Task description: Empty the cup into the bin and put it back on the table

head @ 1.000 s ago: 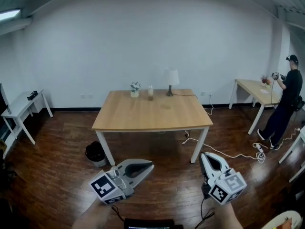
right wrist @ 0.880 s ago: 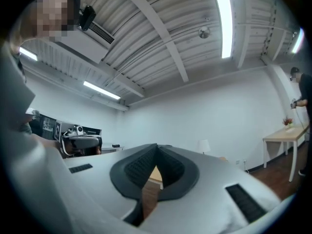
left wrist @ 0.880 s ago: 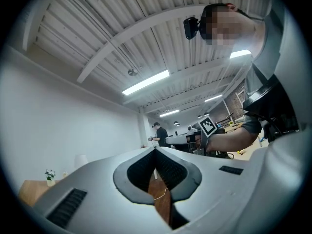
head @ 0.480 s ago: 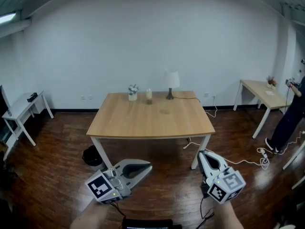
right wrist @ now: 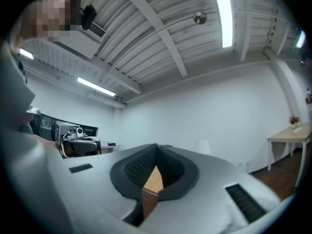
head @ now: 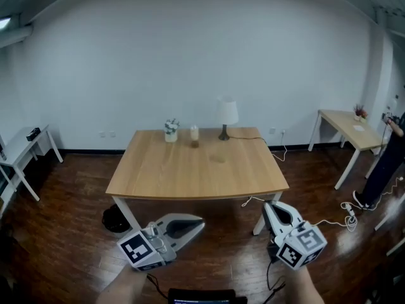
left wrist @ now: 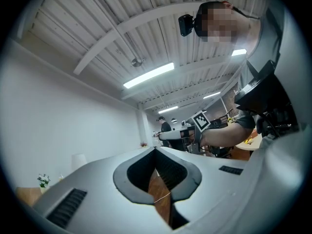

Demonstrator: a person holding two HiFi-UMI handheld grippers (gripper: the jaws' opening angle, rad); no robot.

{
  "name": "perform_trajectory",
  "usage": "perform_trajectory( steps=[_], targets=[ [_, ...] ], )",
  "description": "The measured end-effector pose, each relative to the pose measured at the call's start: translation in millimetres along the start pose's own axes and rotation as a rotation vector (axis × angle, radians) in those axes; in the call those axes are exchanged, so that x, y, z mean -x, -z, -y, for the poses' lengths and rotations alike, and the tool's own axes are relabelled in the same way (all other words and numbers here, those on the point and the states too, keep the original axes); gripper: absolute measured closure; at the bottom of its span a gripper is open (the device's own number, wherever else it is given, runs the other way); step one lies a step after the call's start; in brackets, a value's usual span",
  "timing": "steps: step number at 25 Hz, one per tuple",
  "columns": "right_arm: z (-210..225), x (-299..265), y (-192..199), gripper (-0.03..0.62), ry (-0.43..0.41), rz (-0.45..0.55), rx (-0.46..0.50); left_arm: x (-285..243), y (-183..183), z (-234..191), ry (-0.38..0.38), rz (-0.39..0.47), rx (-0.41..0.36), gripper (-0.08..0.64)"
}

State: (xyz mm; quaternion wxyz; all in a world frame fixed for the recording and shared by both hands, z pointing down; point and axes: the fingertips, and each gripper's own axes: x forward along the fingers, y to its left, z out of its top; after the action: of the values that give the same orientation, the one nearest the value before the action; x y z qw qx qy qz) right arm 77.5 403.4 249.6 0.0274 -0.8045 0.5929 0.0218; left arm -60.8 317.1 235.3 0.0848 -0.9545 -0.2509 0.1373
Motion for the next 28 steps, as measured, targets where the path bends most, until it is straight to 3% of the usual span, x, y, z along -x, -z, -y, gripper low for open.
perform_trajectory(
  steps=[14, 23, 28],
  targets=[
    [46.1, -129.6, 26.6, 0.592, 0.040, -0.041, -0.015, -6.4, 40.5, -146.6, -0.043, 0.014, 0.024, 0.560],
    [94.7, -187.8, 34.5, 0.592, 0.036, -0.050, -0.035, -38.9, 73.6, -202.5, -0.048, 0.008, 0.048, 0.560],
    [135.3, -221.3, 38.9, 0.592, -0.009, -0.056, -0.045, -74.3, 93.7, -232.2, -0.059, -0.026, 0.051, 0.560]
  ],
)
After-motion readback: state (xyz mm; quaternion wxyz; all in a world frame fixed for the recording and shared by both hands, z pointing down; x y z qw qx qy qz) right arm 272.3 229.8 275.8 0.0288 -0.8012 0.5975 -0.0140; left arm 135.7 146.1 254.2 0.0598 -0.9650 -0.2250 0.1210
